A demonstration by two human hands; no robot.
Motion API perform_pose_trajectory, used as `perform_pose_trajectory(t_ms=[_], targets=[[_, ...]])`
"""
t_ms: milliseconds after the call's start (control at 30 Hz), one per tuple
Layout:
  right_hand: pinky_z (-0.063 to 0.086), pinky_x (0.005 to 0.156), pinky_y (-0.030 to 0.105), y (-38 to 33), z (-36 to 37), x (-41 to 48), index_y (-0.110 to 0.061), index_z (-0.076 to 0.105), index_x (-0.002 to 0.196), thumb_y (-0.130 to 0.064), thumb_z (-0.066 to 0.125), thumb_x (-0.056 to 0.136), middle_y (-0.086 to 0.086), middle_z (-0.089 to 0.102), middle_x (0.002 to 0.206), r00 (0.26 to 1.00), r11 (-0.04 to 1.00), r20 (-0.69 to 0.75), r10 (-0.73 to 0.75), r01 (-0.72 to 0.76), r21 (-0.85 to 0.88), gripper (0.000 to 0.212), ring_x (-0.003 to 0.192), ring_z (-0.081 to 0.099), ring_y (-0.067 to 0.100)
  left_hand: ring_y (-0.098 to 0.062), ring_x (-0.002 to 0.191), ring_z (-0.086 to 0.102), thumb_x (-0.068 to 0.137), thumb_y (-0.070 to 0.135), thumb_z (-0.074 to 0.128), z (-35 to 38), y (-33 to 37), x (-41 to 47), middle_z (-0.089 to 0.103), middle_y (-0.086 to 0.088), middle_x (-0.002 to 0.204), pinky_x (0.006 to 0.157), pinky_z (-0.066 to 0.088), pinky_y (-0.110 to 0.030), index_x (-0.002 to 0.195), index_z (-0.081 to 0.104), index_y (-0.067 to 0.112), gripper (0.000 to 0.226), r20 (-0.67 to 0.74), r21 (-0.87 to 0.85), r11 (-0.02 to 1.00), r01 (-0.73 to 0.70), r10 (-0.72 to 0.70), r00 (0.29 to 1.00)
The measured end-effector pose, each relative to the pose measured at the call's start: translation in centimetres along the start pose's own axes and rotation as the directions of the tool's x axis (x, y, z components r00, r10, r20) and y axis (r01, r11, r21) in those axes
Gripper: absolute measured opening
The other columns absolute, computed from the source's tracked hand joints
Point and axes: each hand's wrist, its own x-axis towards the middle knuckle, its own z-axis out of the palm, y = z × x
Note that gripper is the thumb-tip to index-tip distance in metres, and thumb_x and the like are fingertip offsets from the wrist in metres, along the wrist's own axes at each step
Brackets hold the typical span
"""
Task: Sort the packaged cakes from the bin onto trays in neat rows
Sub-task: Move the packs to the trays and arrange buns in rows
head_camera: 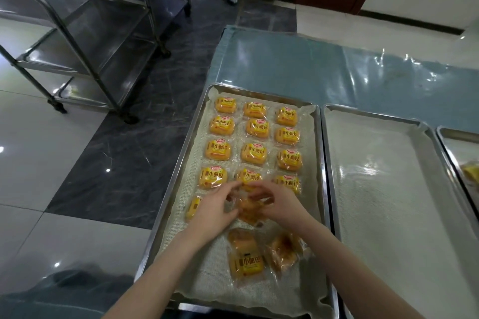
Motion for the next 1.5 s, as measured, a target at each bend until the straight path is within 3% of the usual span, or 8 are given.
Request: perform_pose_trajectory(t_ms=[100,233,400,700,900,1100,1300,1500], targets=[[0.043,0.078,0.005,0.1,0.2,-0.2,-0.035,0.059,0.121,-0.028,0.081,0.073,-0.022,0.066,0.106,0.999,1.000,-0.034,-0.015,0.016,0.018,0.053,0.102,0.057,-0.011,0.001,0.104,0.055,0.080,0.019,0.074,-0.2,0.3,0.0,0.060,0.015,0.113,0.094,0.049,-0.023,0.115,0.058,0.033,0.041,-0.039,0.020,0.999,-0.035,0.035,0.999],[0.044,0.093,0.021,0.7,0.2,-0.2,-0.037,0.057,0.125,-0.049,0.073,0.076,-0.023,0.059,0.118,0.996,0.991,0.011,0.085,-0.086,0.102,0.052,0.111,0.053,-0.003,0.007,0.092,0.053,0.075,0.010,0.077,-0.3,0.7,-0.4,0.052,0.025,0.096,0.081,0.049,-0.015,0.088,0.054,0.036,0.037,-0.158,-0.012,0.998,-0.064,0.061,0.985],[0.041,0.099,0.022,1.5,0.3,-0.8,-0.033,0.054,0.127,-0.029,0.080,0.075,-0.023,0.054,0.117,0.993,0.993,0.061,0.098,-0.094,-0.068,0.058,0.112,0.049,-0.002,0.015,0.105,0.046,0.071,-0.004,0.077,0.2,0.1,-0.8,0.045,0.025,0.103,0.084,0.038,0.001,0.082,0.059,0.027,0.037,-0.247,-0.006,0.996,-0.092,0.088,0.965],[0.030,0.104,0.023,2.7,1.4,-0.3,-0.031,0.056,0.126,-0.025,0.081,0.073,-0.014,0.057,0.124,0.982,0.956,-0.146,-0.119,0.074,-0.284,0.059,0.121,0.044,0.006,0.000,0.101,0.055,0.076,0.004,0.066,-0.5,-0.1,-1.2,0.053,0.017,0.118,0.078,0.043,-0.005,0.109,0.053,0.038,0.048,-0.070,-0.013,1.000,-0.006,0.005,0.998],[0.037,0.106,0.028,3.1,3.3,-0.2,-0.028,0.057,0.111,-0.028,0.076,0.078,-0.013,0.048,0.123,0.990,0.905,-0.080,-0.120,0.075,-0.420,0.037,0.118,0.042,0.008,-0.009,0.126,0.047,0.081,0.024,0.070,0.5,-0.6,-0.9,0.055,0.012,0.132,0.111,0.036,-0.033,0.131,0.052,0.031,0.053,-0.030,0.307,0.948,-0.081,0.095,0.995],[0.044,0.099,0.027,3.4,3.6,-0.4,-0.029,0.054,0.111,-0.031,0.070,0.083,-0.014,0.049,0.121,0.989,0.875,-0.068,-0.133,0.085,-0.476,0.032,0.114,0.046,0.008,-0.012,0.124,0.051,0.078,0.018,0.073,1.2,-0.9,-0.9,0.059,0.011,0.128,0.111,0.037,-0.036,0.125,0.058,0.028,0.050,-0.009,0.398,0.910,-0.120,0.135,0.991],[0.042,0.104,0.026,3.0,-0.2,-1.5,-0.031,0.057,0.118,-0.023,0.066,0.087,-0.016,0.055,0.125,0.997,0.953,-0.072,-0.006,-0.016,-0.304,0.033,0.115,0.050,0.002,-0.010,0.115,0.055,0.082,0.022,0.070,0.7,-0.4,-0.3,0.063,0.009,0.119,0.104,0.043,-0.033,0.118,0.063,0.026,0.036,-0.036,0.369,0.917,-0.150,0.176,0.984],[0.047,0.097,0.029,4.7,-4.6,-4.1,-0.021,0.059,0.124,-0.032,0.062,0.090,-0.003,0.059,0.123,0.978,0.897,0.059,0.199,-0.158,-0.412,0.036,0.112,0.056,0.014,-0.002,0.103,0.055,0.090,0.034,0.062,1.6,2.5,1.3,0.062,0.015,0.110,0.092,0.047,-0.023,0.111,0.063,0.028,0.023,0.036,0.212,0.957,-0.199,0.195,0.980]])
